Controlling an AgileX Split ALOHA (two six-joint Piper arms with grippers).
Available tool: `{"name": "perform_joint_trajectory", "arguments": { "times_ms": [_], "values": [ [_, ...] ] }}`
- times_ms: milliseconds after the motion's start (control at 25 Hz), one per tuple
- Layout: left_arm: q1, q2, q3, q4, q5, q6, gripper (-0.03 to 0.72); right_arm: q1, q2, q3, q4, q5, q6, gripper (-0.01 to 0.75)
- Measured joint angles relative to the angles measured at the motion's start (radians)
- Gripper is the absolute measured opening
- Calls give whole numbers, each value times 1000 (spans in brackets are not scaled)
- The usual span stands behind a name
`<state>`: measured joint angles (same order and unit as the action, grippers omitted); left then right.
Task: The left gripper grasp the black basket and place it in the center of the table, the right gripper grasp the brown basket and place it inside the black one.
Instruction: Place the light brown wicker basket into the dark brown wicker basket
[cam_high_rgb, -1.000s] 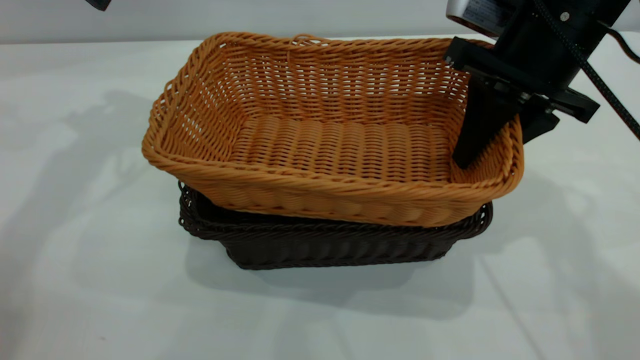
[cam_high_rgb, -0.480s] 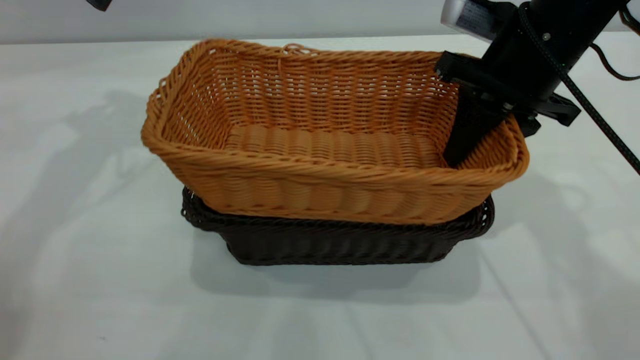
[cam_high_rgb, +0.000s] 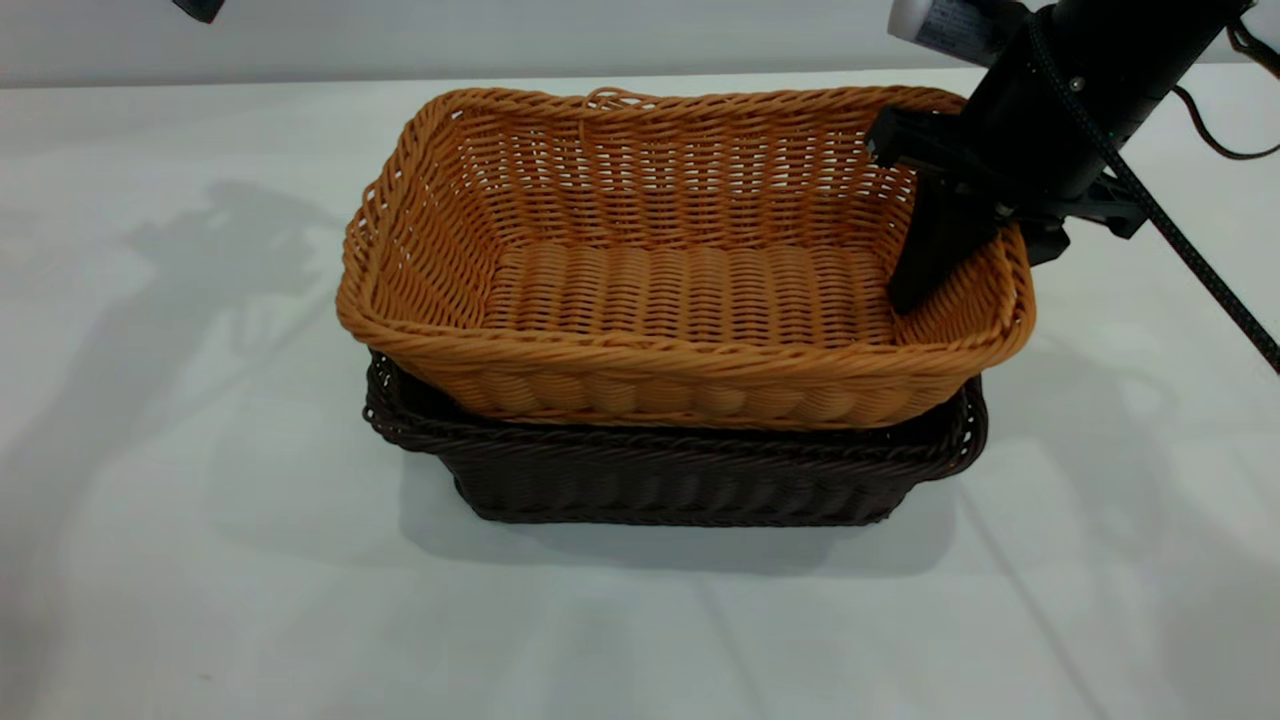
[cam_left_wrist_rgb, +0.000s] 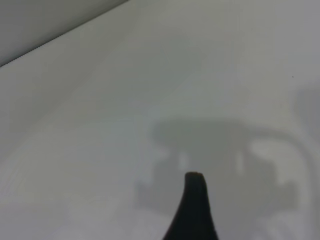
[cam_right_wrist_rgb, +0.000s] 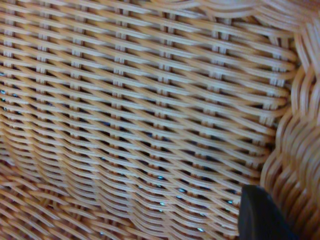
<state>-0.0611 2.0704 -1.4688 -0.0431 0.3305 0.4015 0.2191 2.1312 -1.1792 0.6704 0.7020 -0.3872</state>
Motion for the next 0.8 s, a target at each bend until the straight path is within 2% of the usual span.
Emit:
{"name": "perform_joint_trajectory", "arguments": {
  "times_ms": [200, 320, 640, 720, 800],
  "values": [
    [0, 0, 0, 0, 19, 0, 573, 0, 0, 0, 2, 1, 4, 129],
    [0, 0, 0, 0, 22, 0, 573, 0, 0, 0, 7, 2, 4, 167],
    [0, 0, 0, 0, 23, 0, 573, 0, -4, -16, 31, 37, 9, 533],
    [0, -12, 0, 0, 29, 0, 573, 0, -14, -39, 4, 54, 12, 590],
    [0, -42, 1, 0, 42, 0, 573, 0, -44, -70, -23, 58, 28, 612]
  ]
}}
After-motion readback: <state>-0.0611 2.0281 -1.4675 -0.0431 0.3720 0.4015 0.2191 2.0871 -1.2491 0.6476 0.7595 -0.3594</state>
